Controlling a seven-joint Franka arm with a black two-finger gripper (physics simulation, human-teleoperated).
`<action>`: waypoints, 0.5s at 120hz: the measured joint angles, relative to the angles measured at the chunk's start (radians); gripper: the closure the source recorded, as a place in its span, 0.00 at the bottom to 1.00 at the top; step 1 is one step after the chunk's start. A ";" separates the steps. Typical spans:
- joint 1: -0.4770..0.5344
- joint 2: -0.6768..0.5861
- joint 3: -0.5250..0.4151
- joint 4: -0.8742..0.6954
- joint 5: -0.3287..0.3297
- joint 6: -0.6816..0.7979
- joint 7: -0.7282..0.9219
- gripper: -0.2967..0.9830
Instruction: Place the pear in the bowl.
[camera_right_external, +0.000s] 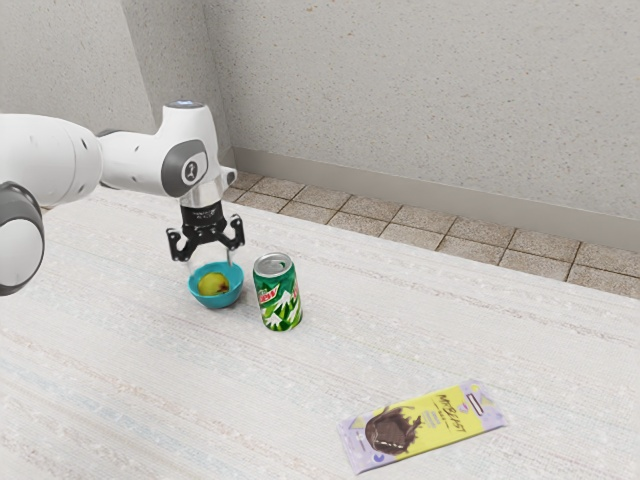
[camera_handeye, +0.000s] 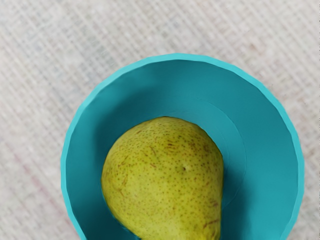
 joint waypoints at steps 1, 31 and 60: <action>0.000 0.000 0.000 0.000 0.000 0.000 0.001 0.33; -0.065 -0.364 -0.006 -0.089 0.018 -0.112 0.052 0.26; -0.087 -0.515 -0.035 -0.126 -0.004 -0.250 0.285 0.24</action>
